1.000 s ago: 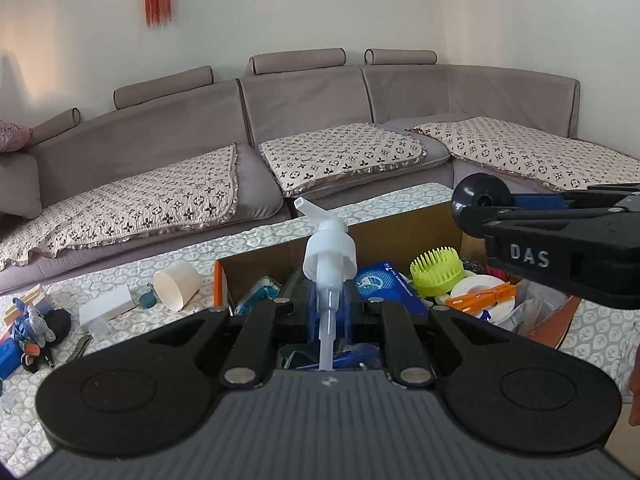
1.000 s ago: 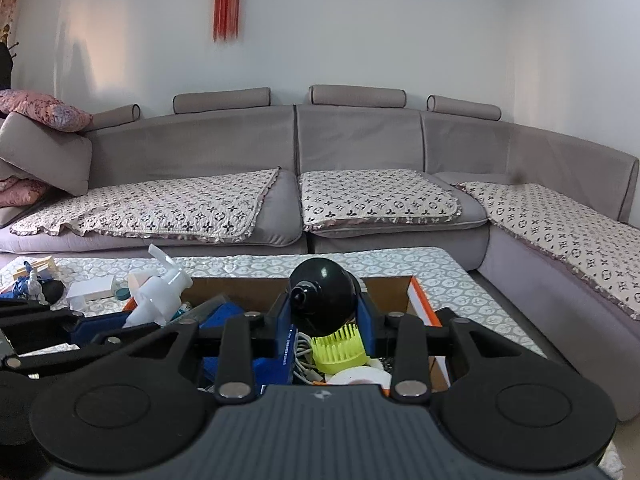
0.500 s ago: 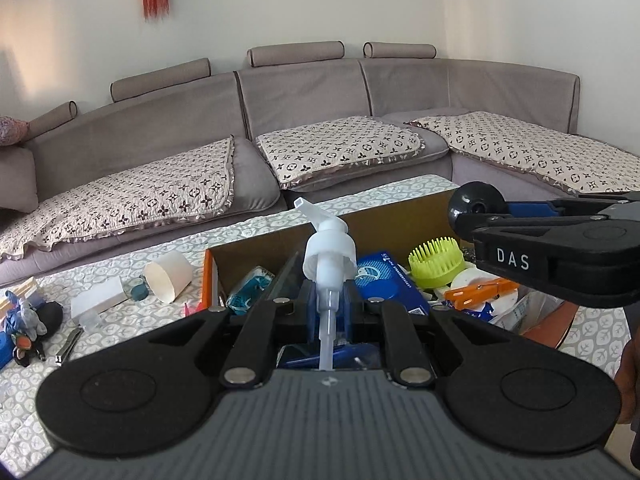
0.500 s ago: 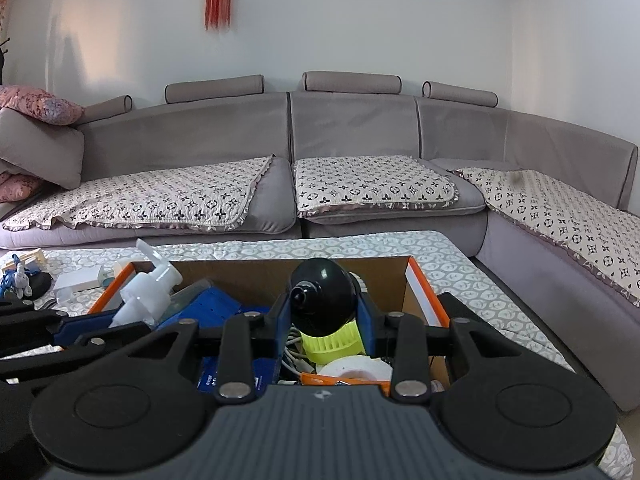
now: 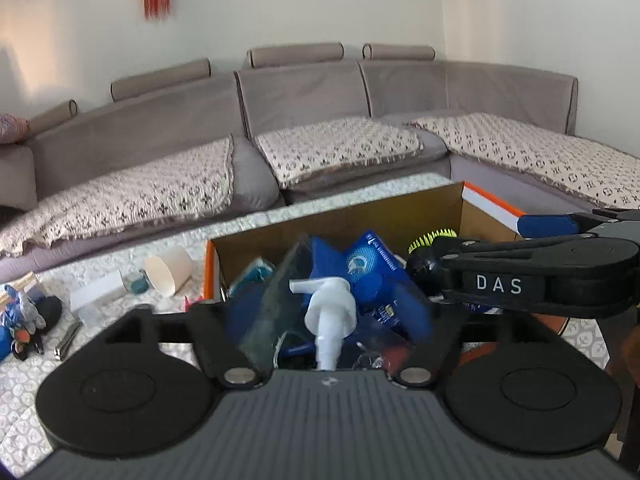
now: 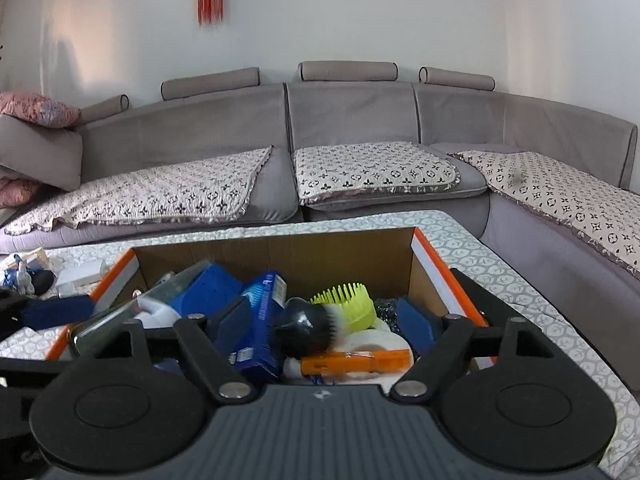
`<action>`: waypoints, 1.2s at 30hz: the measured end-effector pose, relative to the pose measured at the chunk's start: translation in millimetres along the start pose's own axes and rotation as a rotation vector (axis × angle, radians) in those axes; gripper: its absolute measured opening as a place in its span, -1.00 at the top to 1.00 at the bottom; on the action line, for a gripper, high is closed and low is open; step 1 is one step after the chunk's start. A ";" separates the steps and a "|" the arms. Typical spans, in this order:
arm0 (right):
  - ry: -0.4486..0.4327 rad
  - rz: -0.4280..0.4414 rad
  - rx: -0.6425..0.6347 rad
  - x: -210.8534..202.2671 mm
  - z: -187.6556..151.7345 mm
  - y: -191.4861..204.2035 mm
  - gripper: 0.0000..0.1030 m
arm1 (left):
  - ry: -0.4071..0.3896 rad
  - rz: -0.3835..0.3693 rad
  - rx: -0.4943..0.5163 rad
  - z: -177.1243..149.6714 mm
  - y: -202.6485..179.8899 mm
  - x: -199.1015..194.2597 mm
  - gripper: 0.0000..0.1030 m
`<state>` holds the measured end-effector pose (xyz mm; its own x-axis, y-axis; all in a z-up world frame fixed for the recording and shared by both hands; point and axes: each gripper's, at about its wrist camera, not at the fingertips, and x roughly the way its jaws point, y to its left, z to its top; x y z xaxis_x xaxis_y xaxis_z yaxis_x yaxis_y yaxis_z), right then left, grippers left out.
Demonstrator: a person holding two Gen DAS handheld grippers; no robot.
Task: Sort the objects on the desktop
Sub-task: 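Open both grippers to drop the pump head and brush into the box, then bring both grippers back over the cluttered table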
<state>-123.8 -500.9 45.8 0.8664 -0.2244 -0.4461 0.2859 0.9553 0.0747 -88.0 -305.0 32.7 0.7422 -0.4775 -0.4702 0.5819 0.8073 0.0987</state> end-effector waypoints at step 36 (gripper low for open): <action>-0.032 -0.001 -0.042 -43.1 3.1 81.3 -1.00 | -0.018 0.076 -0.174 -15.0 87.6 -58.0 -1.00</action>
<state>-136.7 -414.2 73.8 0.8792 -0.2304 -0.4171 0.2696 0.9623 0.0369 -85.0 -201.3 55.5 0.7890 -0.4176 -0.4508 0.4585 0.8885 -0.0206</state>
